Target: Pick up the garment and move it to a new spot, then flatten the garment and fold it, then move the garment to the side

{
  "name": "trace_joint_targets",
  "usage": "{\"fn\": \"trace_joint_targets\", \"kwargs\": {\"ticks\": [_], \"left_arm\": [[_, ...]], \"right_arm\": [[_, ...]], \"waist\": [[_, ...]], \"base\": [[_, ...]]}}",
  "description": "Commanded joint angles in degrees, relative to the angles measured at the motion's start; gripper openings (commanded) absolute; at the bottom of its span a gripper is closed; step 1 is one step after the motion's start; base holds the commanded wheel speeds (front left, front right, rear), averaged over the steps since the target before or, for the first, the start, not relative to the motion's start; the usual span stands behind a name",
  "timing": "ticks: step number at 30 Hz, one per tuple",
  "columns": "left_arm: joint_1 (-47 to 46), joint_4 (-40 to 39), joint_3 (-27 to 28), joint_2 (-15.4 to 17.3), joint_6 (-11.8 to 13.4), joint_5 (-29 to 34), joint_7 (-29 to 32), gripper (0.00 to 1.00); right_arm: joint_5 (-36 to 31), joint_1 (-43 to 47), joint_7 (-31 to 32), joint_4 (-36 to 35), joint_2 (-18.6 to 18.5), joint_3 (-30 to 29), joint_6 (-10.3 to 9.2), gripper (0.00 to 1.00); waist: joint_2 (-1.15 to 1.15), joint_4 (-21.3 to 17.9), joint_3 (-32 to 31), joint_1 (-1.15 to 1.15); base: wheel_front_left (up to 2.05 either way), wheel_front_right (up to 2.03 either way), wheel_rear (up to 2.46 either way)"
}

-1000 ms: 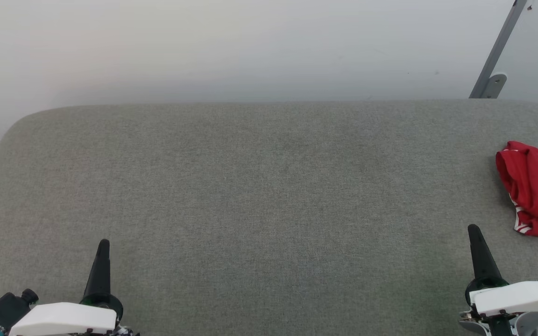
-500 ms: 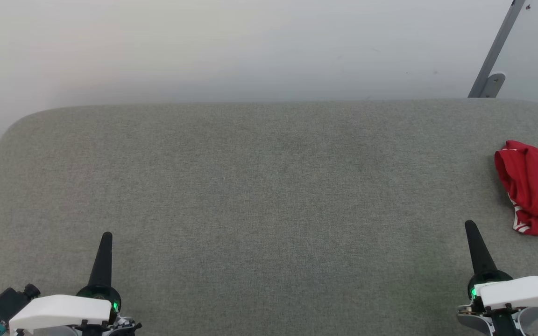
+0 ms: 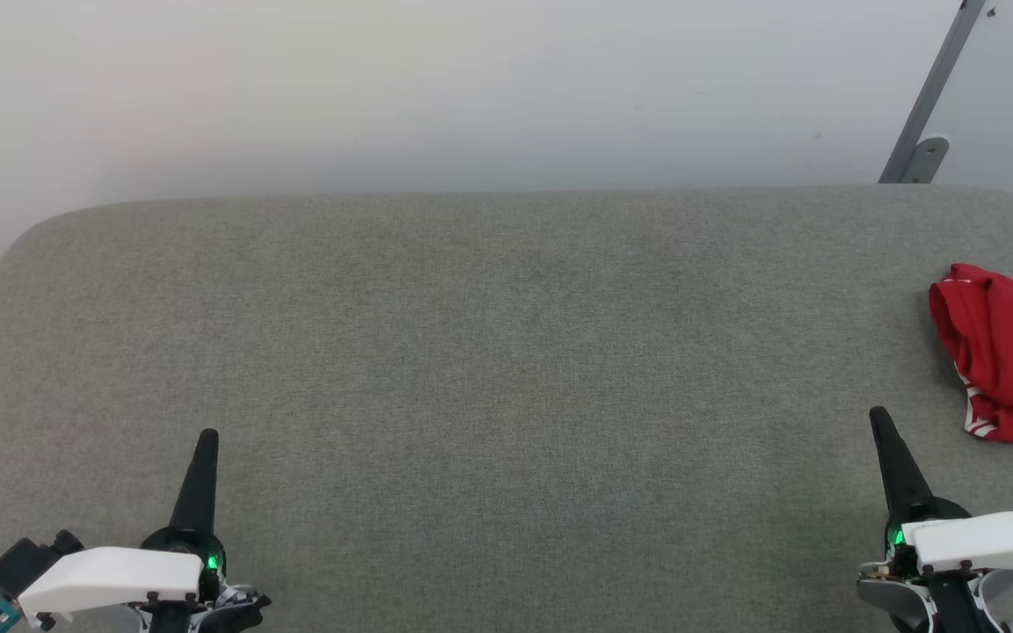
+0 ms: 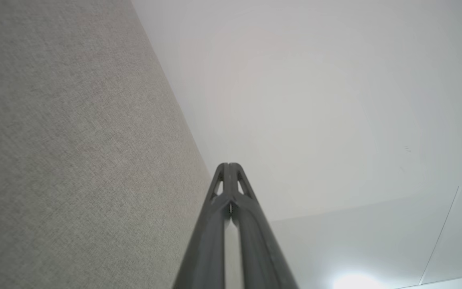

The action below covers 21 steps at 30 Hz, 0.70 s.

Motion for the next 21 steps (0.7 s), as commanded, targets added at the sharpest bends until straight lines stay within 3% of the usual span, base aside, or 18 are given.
{"fn": "trace_joint_targets", "kwargs": {"ticks": [1, 21], "left_arm": [[-1.43, -0.1, 0.31, 0.01, -0.12, -1.19, 0.41, 0.0], [-2.94, 1.18, 0.86, -0.8, -0.15, -8.37, 2.76, 0.0]], "right_arm": [[1.46, -1.23, 0.51, -0.19, 0.07, -0.18, 0.01, 0.0], [9.58, -2.45, 2.91, 0.61, 0.61, -0.57, 0.0, 0.0]], "waist": [[0.0, -0.02, 0.0, 0.0], [0.0, -0.25, 0.03, 0.0]], "base": [[0.0, 0.0, 0.0], [0.0, 0.0, 0.0]]}}
